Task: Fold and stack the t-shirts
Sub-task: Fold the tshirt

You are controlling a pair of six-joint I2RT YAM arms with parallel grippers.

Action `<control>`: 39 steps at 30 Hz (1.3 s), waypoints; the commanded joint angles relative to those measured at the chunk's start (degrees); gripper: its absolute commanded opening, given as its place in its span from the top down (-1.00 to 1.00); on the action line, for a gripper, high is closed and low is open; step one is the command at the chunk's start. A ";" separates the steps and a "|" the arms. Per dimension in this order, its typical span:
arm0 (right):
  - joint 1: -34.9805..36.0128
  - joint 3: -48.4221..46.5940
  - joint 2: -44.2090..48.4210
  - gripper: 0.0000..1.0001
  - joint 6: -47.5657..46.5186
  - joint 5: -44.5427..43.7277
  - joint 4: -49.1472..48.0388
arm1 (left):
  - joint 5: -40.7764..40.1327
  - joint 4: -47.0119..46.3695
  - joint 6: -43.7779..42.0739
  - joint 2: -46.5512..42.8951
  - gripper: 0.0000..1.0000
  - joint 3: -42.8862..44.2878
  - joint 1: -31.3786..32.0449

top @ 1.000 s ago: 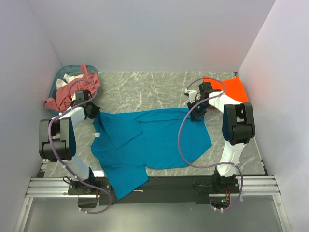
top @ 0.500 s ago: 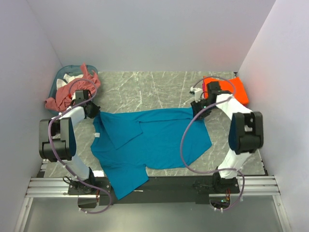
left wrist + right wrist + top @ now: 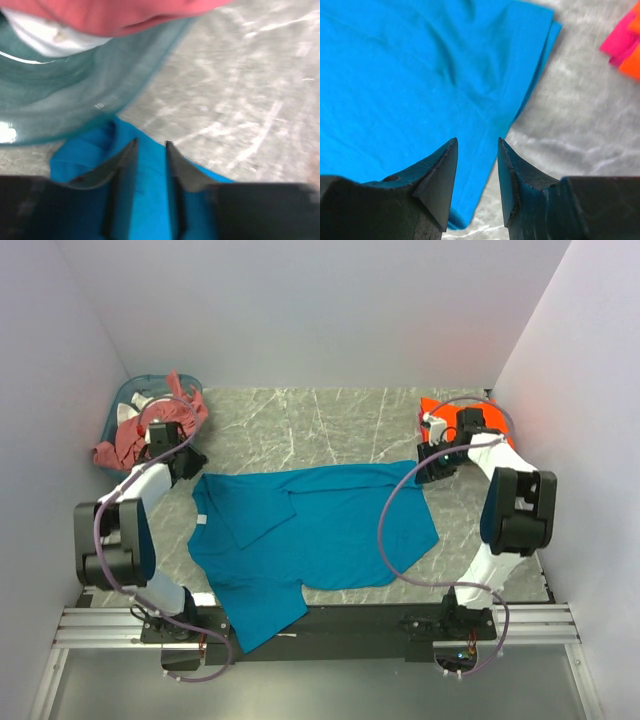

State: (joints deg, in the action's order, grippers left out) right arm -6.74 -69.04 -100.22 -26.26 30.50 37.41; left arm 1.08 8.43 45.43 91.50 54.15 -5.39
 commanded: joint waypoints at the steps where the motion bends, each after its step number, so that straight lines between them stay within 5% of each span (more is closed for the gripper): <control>1: 0.33 -6.54 -4.00 0.10 0.50 0.53 -1.28 | 1.99 -1.92 -0.96 -6.77 0.28 -0.97 -0.06; 6: 1.12 -10.59 -9.28 0.10 3.40 -1.93 -3.21 | 2.26 -1.75 -1.05 -12.48 -0.04 -3.26 -0.15; 22: 2.96 -14.90 -16.05 0.15 6.49 -7.04 -2.43 | 7.27 -4.82 0.62 -10.82 -0.05 -7.66 -0.15; 28: 2.88 -14.29 -15.88 0.63 6.13 -7.21 -1.37 | 7.62 -4.65 -0.08 -10.73 -0.05 -7.74 -0.15; 39: 2.79 -10.60 -12.10 0.91 5.78 -13.71 -4.97 | 7.62 -4.56 -0.52 -10.21 -0.05 -7.92 -0.15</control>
State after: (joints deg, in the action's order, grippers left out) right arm -4.25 -80.82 -115.57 -20.38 20.58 34.30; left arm 7.79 6.20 45.52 81.38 46.19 -5.39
